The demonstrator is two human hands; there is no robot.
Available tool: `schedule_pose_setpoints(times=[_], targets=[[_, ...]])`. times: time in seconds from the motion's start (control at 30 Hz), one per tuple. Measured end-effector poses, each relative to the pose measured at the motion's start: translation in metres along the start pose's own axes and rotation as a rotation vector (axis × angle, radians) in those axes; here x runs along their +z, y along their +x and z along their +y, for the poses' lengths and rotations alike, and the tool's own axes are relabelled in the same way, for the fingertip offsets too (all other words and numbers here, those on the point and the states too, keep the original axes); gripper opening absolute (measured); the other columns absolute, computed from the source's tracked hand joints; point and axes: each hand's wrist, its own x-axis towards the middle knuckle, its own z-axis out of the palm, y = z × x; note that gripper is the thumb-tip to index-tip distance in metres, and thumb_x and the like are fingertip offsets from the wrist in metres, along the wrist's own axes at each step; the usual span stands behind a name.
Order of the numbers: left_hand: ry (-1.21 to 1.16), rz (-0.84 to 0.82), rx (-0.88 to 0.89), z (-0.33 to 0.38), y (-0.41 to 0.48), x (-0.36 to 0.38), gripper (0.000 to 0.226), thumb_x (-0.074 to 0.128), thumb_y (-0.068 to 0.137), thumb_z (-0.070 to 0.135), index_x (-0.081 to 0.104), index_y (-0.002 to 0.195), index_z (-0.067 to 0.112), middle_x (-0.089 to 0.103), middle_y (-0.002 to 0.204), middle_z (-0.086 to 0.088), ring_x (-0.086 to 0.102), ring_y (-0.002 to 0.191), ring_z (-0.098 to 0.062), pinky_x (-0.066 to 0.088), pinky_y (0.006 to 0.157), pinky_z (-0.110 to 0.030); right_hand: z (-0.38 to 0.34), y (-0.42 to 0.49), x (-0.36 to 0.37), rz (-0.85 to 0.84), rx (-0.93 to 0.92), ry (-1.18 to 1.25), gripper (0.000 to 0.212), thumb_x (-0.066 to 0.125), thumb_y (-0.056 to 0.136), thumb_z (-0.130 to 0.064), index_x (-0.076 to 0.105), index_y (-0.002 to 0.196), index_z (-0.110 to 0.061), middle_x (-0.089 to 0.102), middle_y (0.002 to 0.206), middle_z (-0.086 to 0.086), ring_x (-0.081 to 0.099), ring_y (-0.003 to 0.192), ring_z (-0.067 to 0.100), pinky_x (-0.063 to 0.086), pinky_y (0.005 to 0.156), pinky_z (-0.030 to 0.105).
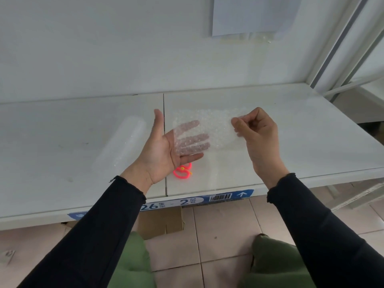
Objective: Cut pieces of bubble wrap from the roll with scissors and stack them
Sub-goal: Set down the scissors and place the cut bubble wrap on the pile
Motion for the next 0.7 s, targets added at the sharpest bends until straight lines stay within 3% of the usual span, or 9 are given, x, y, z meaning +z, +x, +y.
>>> schedule_pose_setpoints(times=[0.03,0.1,0.2,0.27,0.37,0.47,0.6,0.7], targets=[[0.098,0.034,0.029,-0.002,0.000,0.002,0.078,0.039,0.089,0.071,0.053,0.143,0.016,0.066,0.132,-0.018,0.068,0.116,-0.033,0.058,0.095,-0.041,0.000,0.000,0.000,0.013,-0.011,-0.012,0.022,0.073,0.088,-0.010,0.054,0.078,-0.014,0.058,0.080,0.015,0.053,0.075,0.024,0.051,0.067,0.030],[0.283,0.104,0.090,-0.005,0.000,0.004,0.058,0.064,0.087,0.039,0.054,0.139,0.014,0.072,0.122,-0.016,0.074,0.104,-0.026,0.062,0.081,-0.030,-0.001,0.000,0.001,0.027,-0.038,-0.014,0.021,0.072,0.088,-0.007,0.052,0.084,-0.013,0.055,0.079,0.013,0.052,0.076,0.025,0.052,0.065,0.030],[0.360,0.186,0.128,-0.010,0.003,0.003,0.046,0.075,0.082,0.008,0.063,0.127,0.011,0.076,0.110,-0.017,0.074,0.104,-0.030,0.060,0.086,-0.040,-0.004,0.000,0.000,0.019,-0.060,-0.011,0.028,0.070,0.088,-0.006,0.050,0.105,-0.014,0.054,0.075,0.005,0.052,0.072,0.025,0.051,0.064,0.031],[0.395,0.234,0.156,-0.010,0.003,0.004,0.035,0.074,0.086,0.005,0.067,0.119,0.013,0.078,0.105,-0.016,0.074,0.104,-0.033,0.055,0.091,-0.047,-0.006,0.000,-0.001,0.019,-0.059,-0.011,0.037,0.069,0.089,-0.007,0.048,0.119,-0.016,0.058,0.077,0.005,0.055,0.070,0.023,0.051,0.066,0.033],[0.378,0.259,0.232,-0.010,0.005,0.010,0.028,0.069,0.090,0.001,0.068,0.117,0.008,0.078,0.100,-0.016,0.077,0.096,-0.027,0.062,0.082,-0.033,-0.010,0.003,-0.004,-0.024,0.033,0.027,0.049,0.070,0.092,-0.014,0.043,0.133,-0.018,0.064,0.093,0.007,0.061,0.081,0.020,0.052,0.071,0.030],[0.324,0.300,0.318,-0.010,0.010,0.019,0.028,0.066,0.092,-0.003,0.065,0.119,0.002,0.079,0.096,-0.015,0.078,0.089,-0.023,0.062,0.077,-0.026,-0.015,0.008,-0.015,-0.175,0.271,0.091,0.066,0.072,0.090,-0.026,0.035,0.144,-0.024,0.067,0.120,0.009,0.070,0.101,0.021,0.056,0.080,0.029],[0.269,0.299,0.355,-0.014,0.025,0.039,0.033,0.065,0.092,-0.005,0.057,0.124,-0.004,0.077,0.098,-0.016,0.078,0.087,-0.024,0.061,0.075,-0.025,-0.018,0.013,-0.026,-0.134,0.225,0.073,0.061,0.068,0.090,-0.002,0.039,0.142,-0.014,0.066,0.099,0.018,0.064,0.077,0.020,0.055,0.072,0.026],[0.311,0.292,0.436,-0.010,0.041,0.053,0.060,0.066,0.093,-0.004,0.042,0.143,0.017,0.066,0.119,-0.020,0.077,0.085,-0.030,0.061,0.077,-0.028,-0.024,0.025,-0.037,-0.016,0.107,-0.006,0.051,0.065,0.091,0.002,0.039,0.131,-0.015,0.063,0.095,0.019,0.060,0.073,0.021,0.056,0.071,0.026]])
